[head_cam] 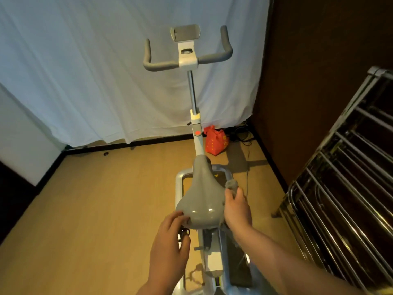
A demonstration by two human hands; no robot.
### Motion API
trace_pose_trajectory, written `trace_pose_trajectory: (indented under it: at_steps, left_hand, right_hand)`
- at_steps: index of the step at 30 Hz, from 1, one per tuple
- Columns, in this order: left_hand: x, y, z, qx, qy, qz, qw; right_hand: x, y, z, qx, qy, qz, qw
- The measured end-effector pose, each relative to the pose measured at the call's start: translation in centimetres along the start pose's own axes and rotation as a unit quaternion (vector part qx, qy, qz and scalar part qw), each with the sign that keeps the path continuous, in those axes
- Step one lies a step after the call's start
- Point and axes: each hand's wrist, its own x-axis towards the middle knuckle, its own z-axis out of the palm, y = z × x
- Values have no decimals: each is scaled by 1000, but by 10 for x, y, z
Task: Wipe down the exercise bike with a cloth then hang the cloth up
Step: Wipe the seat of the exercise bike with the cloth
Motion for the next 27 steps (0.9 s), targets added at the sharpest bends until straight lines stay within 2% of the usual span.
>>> trace_pose_trajectory:
  at_steps: [3,6,7,8,11,13,16,19,22,24,27]
  left_hand:
    - [15,-6,-5,-7,-30,8,999]
    - [21,-12,-2,-20,-55,15,998]
    - [22,-14,0,-26,-62,21,998]
    - [22,-17,0,-30,-74,31,996]
    - [34,-28,-6,-39,-105,67,991]
    - [48,-34,-11,-34,-130,94,986]
    - [64,-40,-16,-26,-162,137,977]
    - [75,-45,-19,-62,-198,134,969]
    - [85,-49,-17,-94,-217,135,962]
    - [89,-50,-18,-106,-241,139,955]
    - [97,-51,-18,-111,-269,149,945]
  right_hand:
    - [-25,12,15,-31,42,-77,996]
    - [4,5,4,118,31,31,992]
    - [7,3,4,122,40,53,990]
    - [3,2,8,91,56,56,993]
    - [-34,6,37,-60,99,-31,993]
    - [-40,8,45,-111,109,-65,986]
    - [-21,2,29,-123,101,-73,985]
    - [-43,-1,42,-109,157,-85,978]
    - [-72,8,62,-211,158,-192,946]
    - [-65,19,51,-213,156,-226,938]
    - [-61,22,62,-164,238,-190,938]
